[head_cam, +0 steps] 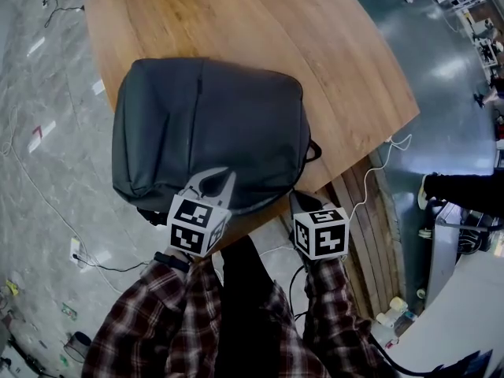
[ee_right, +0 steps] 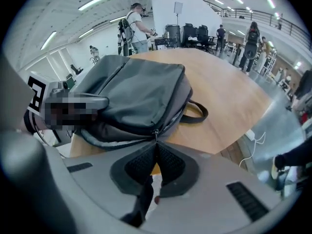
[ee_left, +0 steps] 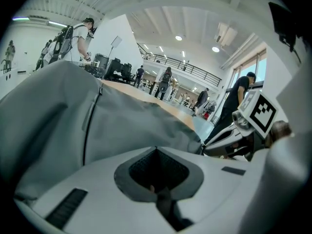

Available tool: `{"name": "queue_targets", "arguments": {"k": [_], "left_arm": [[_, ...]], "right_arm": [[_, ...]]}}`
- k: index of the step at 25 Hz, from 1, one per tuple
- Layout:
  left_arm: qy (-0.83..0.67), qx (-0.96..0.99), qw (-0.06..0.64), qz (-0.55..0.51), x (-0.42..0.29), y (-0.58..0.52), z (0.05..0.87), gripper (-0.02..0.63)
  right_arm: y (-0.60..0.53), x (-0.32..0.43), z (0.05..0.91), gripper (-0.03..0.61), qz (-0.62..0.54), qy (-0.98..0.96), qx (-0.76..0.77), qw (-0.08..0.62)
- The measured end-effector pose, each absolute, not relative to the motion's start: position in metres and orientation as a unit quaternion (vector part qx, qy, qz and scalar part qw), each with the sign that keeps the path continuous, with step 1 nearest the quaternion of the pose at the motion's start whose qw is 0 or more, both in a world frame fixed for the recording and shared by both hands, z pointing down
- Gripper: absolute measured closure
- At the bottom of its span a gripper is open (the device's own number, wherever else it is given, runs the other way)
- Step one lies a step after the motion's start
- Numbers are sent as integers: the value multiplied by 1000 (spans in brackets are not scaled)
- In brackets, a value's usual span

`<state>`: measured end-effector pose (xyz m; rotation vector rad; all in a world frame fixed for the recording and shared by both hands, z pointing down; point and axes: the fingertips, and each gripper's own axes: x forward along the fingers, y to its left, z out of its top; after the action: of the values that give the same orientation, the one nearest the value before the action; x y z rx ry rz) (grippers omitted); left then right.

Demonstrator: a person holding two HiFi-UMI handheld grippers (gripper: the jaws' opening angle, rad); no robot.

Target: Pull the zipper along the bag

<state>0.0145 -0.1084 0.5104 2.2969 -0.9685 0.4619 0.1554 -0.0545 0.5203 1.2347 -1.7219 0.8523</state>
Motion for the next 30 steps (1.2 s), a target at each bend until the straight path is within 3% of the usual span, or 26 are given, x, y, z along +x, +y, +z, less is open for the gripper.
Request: {"name": "queue_targets", "arguments": {"k": [6,10,14,17,30], "left_arm": [[-321,856,342,216,0,-131,528,603],[-351,838,329,258,-31,-177,526,603],[-372,823,373,212,-33,-190,487,603],[-353,841,355,205,-11,-167,472,603],[-334,860,322,214,1,-122,518,603]], "right_arm": [[-40,122,525,568,343,-722,439,409],[-37,74,525,568,352,-751,399,391],[-35,29,531,568,360,-772,358,381],[-36,9,531,568,365,-782,344,371],[-43,22,526,568,271,-795,311,446]]}}
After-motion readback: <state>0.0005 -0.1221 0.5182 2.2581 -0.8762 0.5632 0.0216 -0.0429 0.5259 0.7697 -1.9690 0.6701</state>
